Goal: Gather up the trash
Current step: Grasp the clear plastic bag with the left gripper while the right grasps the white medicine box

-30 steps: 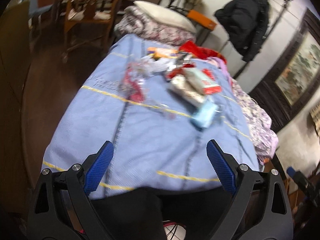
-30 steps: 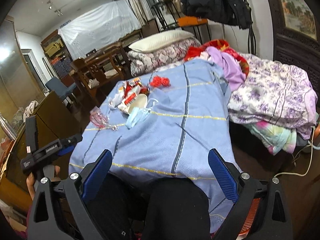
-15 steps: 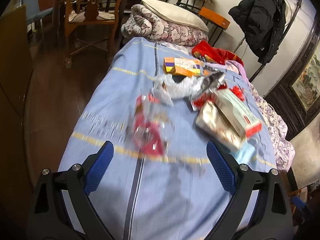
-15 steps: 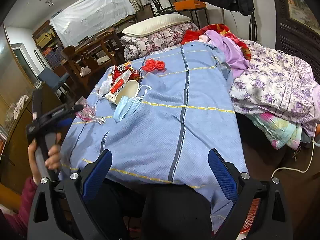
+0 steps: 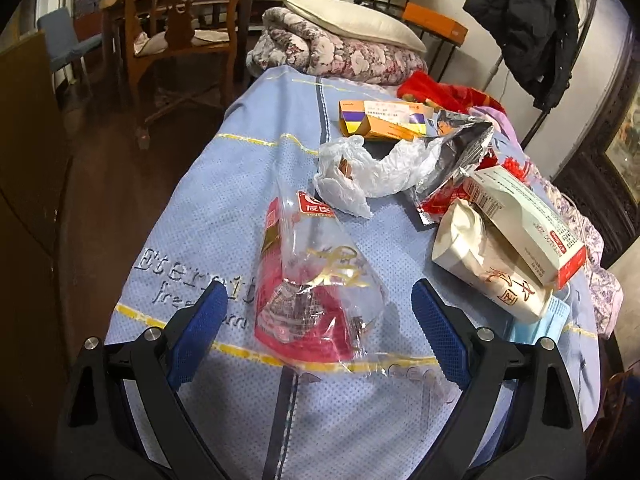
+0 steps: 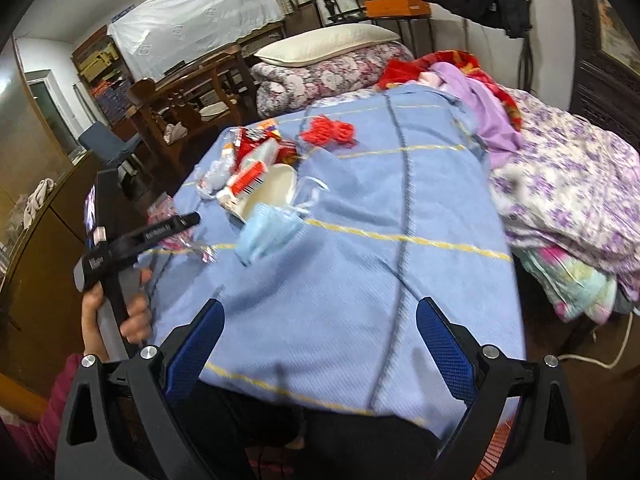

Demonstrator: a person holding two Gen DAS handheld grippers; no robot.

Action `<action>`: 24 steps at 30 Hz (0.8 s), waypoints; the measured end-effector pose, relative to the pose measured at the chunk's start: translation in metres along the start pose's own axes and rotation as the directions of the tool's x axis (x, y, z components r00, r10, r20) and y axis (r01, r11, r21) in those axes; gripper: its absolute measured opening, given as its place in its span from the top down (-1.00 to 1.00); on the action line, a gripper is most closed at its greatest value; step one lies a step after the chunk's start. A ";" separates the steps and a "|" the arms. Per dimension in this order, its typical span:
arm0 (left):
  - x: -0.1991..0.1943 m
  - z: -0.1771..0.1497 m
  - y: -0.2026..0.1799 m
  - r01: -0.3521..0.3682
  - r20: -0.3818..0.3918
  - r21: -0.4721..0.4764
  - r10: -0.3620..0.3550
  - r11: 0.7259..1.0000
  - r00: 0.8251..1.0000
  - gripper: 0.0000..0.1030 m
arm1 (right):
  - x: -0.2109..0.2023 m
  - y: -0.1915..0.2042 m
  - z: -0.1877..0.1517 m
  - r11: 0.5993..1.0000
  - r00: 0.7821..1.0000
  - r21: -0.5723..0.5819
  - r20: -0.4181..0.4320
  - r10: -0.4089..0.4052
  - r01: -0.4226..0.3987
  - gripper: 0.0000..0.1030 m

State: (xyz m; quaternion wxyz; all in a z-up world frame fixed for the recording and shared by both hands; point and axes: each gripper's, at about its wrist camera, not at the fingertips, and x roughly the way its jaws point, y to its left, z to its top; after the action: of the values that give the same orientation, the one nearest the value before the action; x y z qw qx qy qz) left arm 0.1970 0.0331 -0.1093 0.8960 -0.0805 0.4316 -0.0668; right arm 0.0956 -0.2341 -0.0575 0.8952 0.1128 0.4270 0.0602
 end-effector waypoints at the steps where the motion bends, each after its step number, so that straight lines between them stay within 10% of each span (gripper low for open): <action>1: -0.001 -0.001 0.000 0.001 0.001 0.000 -0.001 1.000 1.000 -0.73 | 0.004 0.005 0.006 1.000 1.000 -0.010 0.005 0.008 -0.008 -0.84; 24: -0.005 -0.001 0.003 0.024 0.011 -0.014 -0.024 1.000 1.000 -0.77 | 0.109 0.074 0.098 0.990 0.999 -0.137 0.034 0.022 -0.017 -0.84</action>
State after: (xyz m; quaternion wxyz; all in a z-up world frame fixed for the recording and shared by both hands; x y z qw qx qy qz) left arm 0.1934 0.0368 -0.1062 0.8969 -0.0922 0.4261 -0.0743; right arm 0.2396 -0.1554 -0.0614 0.9076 0.0567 0.4046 0.0960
